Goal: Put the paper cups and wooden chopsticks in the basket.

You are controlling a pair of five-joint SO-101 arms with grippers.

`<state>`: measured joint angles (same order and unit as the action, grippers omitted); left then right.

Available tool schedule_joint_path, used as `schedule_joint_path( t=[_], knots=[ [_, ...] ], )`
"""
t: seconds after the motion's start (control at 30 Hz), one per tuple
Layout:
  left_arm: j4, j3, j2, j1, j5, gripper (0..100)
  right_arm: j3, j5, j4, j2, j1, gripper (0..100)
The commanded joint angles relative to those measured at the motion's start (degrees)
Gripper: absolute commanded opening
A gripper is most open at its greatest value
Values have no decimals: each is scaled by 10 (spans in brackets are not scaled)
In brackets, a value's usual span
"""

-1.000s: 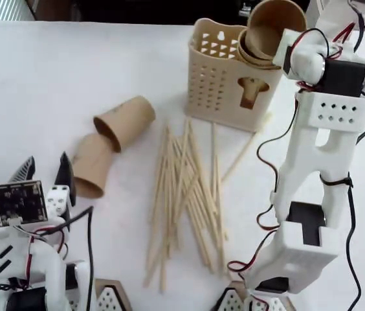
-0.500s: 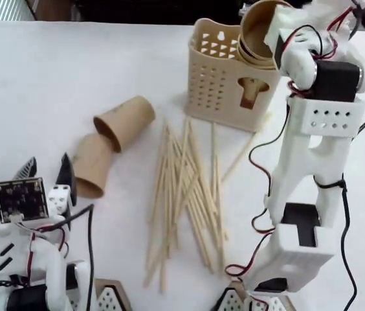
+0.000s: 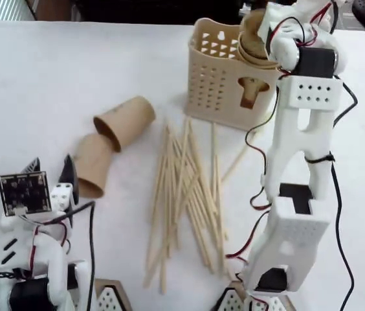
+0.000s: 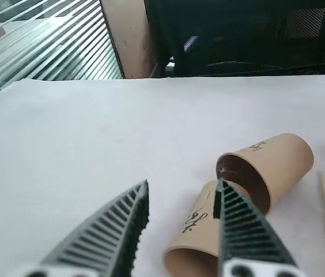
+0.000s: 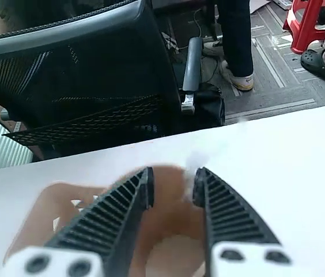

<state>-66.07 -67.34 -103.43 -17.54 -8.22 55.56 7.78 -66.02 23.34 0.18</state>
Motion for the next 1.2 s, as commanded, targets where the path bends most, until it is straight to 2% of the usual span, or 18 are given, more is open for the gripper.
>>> schedule_joint_path(
  t=[0.0,0.2,0.27,0.47,0.57,0.77,0.87,0.97,1.17],
  knots=[
    [18,1,-4,-5,7,195,56,-7,-5,-29,-15,123],
    [17,2,-4,-17,8,195,79,-86,-124,-66,-55,123],
    [20,4,-4,-46,12,195,79,-102,-175,-80,-78,123],
    [61,-7,-4,-163,89,195,79,-188,-286,-102,-182,123],
    [80,-25,-4,-196,108,198,74,-208,-324,-105,-234,122],
    [91,-47,-4,-203,108,198,-12,-208,-324,-100,-326,126],
    [89,-47,-4,-203,108,198,-82,-207,-309,-99,-384,207],
    [89,-48,-4,-202,108,198,-161,-207,-252,-99,-429,310],
    [88,-48,-4,-202,108,197,-324,-209,-65,-99,-473,323]
  ],
)
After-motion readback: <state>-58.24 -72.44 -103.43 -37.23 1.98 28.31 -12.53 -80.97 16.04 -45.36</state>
